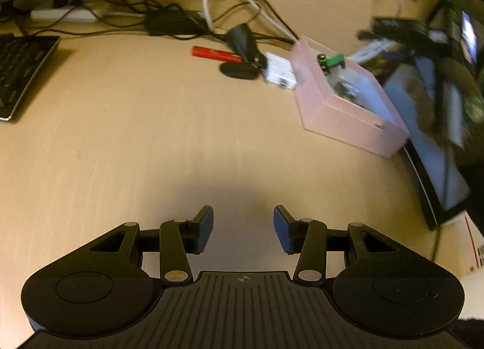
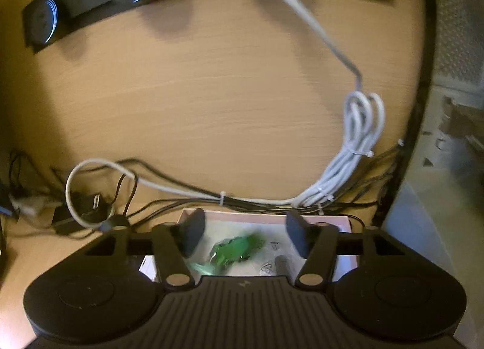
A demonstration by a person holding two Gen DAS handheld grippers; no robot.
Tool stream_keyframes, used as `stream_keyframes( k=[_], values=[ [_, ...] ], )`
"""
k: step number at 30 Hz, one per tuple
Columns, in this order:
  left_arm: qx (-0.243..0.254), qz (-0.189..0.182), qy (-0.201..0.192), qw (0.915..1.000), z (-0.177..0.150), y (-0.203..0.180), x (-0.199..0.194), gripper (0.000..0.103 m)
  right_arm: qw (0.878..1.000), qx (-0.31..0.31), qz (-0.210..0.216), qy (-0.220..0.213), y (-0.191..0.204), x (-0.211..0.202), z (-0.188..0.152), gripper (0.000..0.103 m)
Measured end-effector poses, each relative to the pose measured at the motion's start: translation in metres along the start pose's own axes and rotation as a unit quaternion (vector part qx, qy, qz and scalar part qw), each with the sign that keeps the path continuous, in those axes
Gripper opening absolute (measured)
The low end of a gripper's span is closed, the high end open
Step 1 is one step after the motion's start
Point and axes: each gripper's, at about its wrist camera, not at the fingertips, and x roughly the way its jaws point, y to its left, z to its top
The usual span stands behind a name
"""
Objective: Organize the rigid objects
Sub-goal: 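Carry the charger and green car over the pink box and open both tools, then move the left tool down toward the red lighter on the desk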
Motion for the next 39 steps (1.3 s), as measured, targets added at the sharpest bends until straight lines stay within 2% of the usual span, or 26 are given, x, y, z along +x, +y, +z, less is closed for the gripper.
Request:
stream_keyframes(
  k=[3, 6, 11, 16, 19, 22, 25, 28, 31, 36, 39],
  values=[
    [-0.001, 0.000, -0.007, 1.0000, 0.022, 0.000, 0.014, 0.048, 1.000, -0.014, 0.005, 0.016, -0.001, -0.015, -0.013, 0.065],
    [0.008, 0.003, -0.025, 0.9997, 0.053, -0.004, 0.031, 0.048, 0.999, -0.049, 0.007, 0.012, -0.002, -0.043, -0.035, 0.065],
    [0.052, 0.003, -0.065, 0.9965, 0.117, -0.025, 0.062, 0.048, 0.996, -0.088, -0.008, 0.022, -0.012, -0.091, -0.076, 0.068],
    [0.093, 0.028, -0.110, 0.9892, 0.185, -0.040, 0.105, 0.047, 0.994, -0.068, -0.043, 0.070, -0.029, -0.107, -0.111, 0.068],
    [0.096, 0.050, -0.107, 0.9884, 0.216, -0.043, 0.140, 0.047, 0.992, -0.062, -0.069, 0.087, -0.035, -0.113, -0.127, 0.068],
    [0.081, 0.063, -0.082, 0.9914, 0.238, -0.043, 0.174, 0.046, 0.988, -0.076, -0.098, 0.090, -0.037, -0.119, -0.141, 0.068],
    [0.063, 0.064, -0.063, 0.9940, 0.245, -0.045, 0.195, 0.040, 0.985, -0.083, -0.120, 0.094, -0.039, -0.125, -0.151, 0.068],
    [0.077, 0.079, -0.067, 0.9917, 0.244, -0.053, 0.204, 0.041, 0.984, -0.075, -0.131, 0.099, -0.043, -0.129, -0.154, 0.068],
    [0.113, 0.091, -0.067, 0.9872, 0.240, -0.063, 0.205, 0.041, 0.983, -0.064, -0.135, 0.108, -0.047, -0.130, -0.156, 0.068],
    [0.201, 0.077, -0.079, 0.9734, 0.211, -0.072, 0.183, 0.038, 0.982, -0.067, -0.126, 0.121, -0.041, -0.127, -0.156, 0.068],
    [0.231, 0.073, -0.074, 0.9673, 0.192, -0.072, 0.171, 0.037, 0.984, -0.083, -0.107, 0.118, -0.030, -0.126, -0.156, 0.068]
  ],
)
